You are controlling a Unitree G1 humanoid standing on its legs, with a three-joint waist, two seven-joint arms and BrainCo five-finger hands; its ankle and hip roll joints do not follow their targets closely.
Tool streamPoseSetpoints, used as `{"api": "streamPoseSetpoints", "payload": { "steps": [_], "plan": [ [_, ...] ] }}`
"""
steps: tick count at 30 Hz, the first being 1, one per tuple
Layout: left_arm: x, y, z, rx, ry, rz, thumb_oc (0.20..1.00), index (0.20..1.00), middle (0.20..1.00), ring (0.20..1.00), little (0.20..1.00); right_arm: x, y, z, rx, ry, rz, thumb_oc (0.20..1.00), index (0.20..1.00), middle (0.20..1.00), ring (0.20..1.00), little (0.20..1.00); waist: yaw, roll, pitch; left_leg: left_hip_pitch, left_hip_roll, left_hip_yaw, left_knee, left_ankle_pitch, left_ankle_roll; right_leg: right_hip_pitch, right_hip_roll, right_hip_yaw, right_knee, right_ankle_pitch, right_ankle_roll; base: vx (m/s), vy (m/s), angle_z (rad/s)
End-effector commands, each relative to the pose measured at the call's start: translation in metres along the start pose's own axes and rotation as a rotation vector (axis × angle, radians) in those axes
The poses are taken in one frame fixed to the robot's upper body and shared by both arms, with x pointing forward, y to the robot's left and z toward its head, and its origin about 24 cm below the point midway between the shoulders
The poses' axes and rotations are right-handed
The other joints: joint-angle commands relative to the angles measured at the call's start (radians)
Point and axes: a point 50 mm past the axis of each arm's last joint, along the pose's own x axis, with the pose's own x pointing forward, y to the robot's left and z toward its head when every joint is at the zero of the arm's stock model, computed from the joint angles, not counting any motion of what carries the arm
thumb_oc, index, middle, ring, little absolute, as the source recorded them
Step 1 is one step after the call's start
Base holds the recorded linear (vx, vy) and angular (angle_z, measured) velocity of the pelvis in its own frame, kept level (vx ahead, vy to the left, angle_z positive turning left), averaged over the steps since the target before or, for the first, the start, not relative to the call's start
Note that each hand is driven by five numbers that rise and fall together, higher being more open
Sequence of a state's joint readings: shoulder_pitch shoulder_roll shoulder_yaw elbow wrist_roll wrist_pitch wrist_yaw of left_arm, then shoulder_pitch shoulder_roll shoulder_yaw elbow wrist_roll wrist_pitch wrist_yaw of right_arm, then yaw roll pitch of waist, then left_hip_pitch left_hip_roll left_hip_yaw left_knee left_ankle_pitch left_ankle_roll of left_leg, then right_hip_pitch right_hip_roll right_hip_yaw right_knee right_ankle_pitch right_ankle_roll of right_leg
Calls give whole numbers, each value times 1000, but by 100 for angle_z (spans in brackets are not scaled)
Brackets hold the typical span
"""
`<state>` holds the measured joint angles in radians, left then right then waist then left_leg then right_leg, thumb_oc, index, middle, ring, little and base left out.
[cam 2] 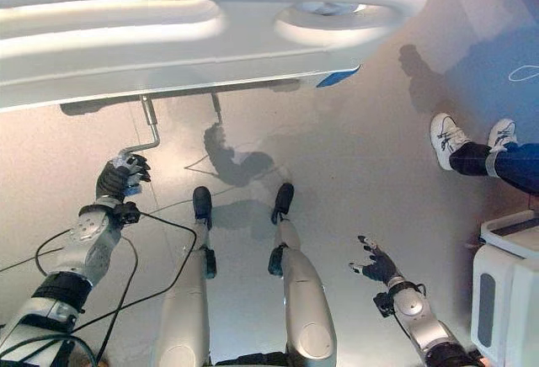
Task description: Raise the hospital bed
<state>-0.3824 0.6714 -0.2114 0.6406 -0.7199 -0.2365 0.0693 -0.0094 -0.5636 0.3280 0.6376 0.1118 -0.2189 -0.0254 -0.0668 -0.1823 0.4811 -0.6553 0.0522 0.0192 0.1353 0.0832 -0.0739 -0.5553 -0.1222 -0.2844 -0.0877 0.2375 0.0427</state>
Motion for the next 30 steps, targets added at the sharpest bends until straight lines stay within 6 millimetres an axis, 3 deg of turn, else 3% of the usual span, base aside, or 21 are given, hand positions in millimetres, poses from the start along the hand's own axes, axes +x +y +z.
{"api": "streamPoseSetpoints", "payload": {
  "steps": [1, 7, 19, 22, 30],
  "plan": [
    [-15, 50, -24, 5, 112, 244, 200, 200, 200, 200, 200, -12, 6, -8, 28, 0, 17, 1000, 1000, 1000, 1000, 1000, 32, -56, -1, -28, -83, 38, -81, 28, 71, -11, -12, -23, 82, -35, 100, 0, 0, 0],
    [0, 58, -12, 37, 124, 303, 200, 200, 200, 200, 200, -8, 4, 2, 32, -42, 14, 1000, 1000, 1000, 1000, 1000, 17, -78, 16, -62, -79, 38, -66, 19, 70, -34, -11, -26, 84, -36, 101, 11, 12, 3],
    [25, 60, 24, 96, 73, 352, 200, 200, 200, 200, 200, -5, -1, 26, 59, -151, 2, 1000, 1000, 1000, 1000, 1000, -16, -94, 38, -120, -73, 39, -35, 4, 68, -94, -13, -19, 109, -41, 101, 3, 2, 1],
    [38, 50, 41, 134, 43, 342, 200, 200, 200, 200, 200, -5, -2, 39, 55, -207, 4, 1000, 1000, 1000, 1000, 1000, -39, -88, 38, -151, -69, 47, -24, 1, 67, -129, -15, -10, 126, -49, 95, -11, 6, -1],
    [55, 30, 69, 171, -18, 308, 200, 200, 200, 200, 200, -6, -3, 46, 47, -240, 11, 1000, 1000, 1000, 1000, 1000, -74, -77, 38, -201, -53, 58, 21, -9, 65, -205, -13, 16, 182, -69, 81, -22, -31, -9]
  ]
}}
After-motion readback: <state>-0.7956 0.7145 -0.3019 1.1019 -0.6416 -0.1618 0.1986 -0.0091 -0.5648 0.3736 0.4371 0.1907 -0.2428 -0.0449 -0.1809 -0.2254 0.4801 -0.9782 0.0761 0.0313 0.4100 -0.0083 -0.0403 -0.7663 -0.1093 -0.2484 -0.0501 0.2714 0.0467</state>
